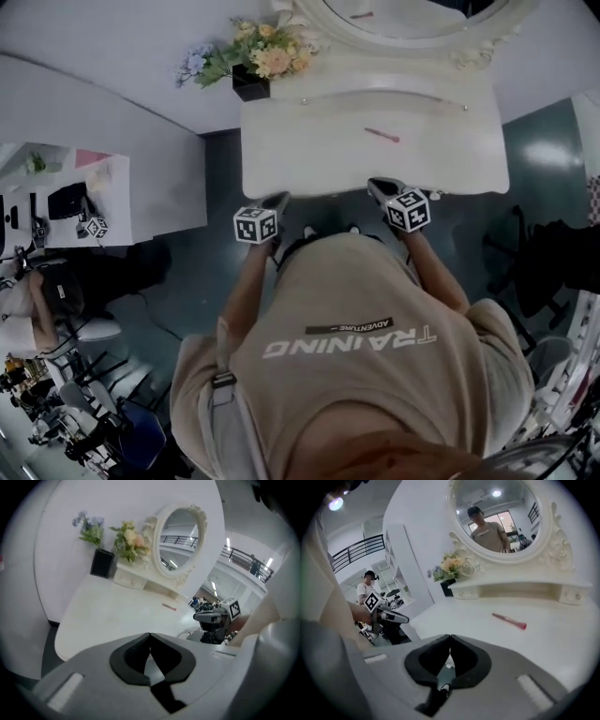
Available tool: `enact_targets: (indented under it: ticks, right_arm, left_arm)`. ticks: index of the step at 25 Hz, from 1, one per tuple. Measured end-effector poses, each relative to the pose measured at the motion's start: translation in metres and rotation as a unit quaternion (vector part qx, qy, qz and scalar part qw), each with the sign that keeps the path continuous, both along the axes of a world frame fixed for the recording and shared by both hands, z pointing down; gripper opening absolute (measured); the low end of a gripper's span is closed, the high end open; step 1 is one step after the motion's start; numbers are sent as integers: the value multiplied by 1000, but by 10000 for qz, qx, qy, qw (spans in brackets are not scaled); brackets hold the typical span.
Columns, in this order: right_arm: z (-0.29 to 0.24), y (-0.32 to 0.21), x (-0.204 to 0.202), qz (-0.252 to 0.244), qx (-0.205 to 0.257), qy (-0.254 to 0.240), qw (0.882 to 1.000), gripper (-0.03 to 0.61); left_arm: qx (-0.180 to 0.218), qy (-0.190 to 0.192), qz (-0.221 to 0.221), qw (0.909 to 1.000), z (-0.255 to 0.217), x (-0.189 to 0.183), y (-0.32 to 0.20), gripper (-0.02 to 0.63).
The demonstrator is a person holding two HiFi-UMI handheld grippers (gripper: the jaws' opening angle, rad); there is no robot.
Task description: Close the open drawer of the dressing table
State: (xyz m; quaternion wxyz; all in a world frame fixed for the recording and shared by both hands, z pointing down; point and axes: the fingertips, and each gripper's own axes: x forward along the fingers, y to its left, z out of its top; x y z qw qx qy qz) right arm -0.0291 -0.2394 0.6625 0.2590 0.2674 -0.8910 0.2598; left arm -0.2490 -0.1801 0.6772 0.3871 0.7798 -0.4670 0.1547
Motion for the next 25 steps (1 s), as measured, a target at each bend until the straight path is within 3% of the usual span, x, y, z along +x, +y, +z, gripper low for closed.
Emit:
enact_targets:
  ticks: [4, 9, 12, 17, 21, 25]
  right_arm:
    - [-57, -30, -2, -186, 859, -7, 9961, 5]
    - [-117, -32, 5, -203, 1411, -256, 9895, 5]
    - [-160, -26, 7, -324, 1683, -495, 9840, 5]
    - [-238, -30, 11, -556, 2440, -718, 9655, 5]
    - [-295, -33, 21, -264, 2919, -987, 9510, 5]
    - [-337, -38, 35, 296, 3576, -987, 9282, 5]
  left_arm:
    - [888, 36, -540, 9946, -62, -15, -33, 6]
    - [2014, -385, -530, 9773, -145, -10, -59, 6]
    - [2648, -918, -370, 9592, -195, 2, -69, 6]
    - [3561, -964, -425, 9285, -284, 22, -77, 6]
    - [4180, -1032, -359, 9019, -345, 38, -72, 6]
    - [4870, -1298, -348, 8630, -394, 46, -62, 6]
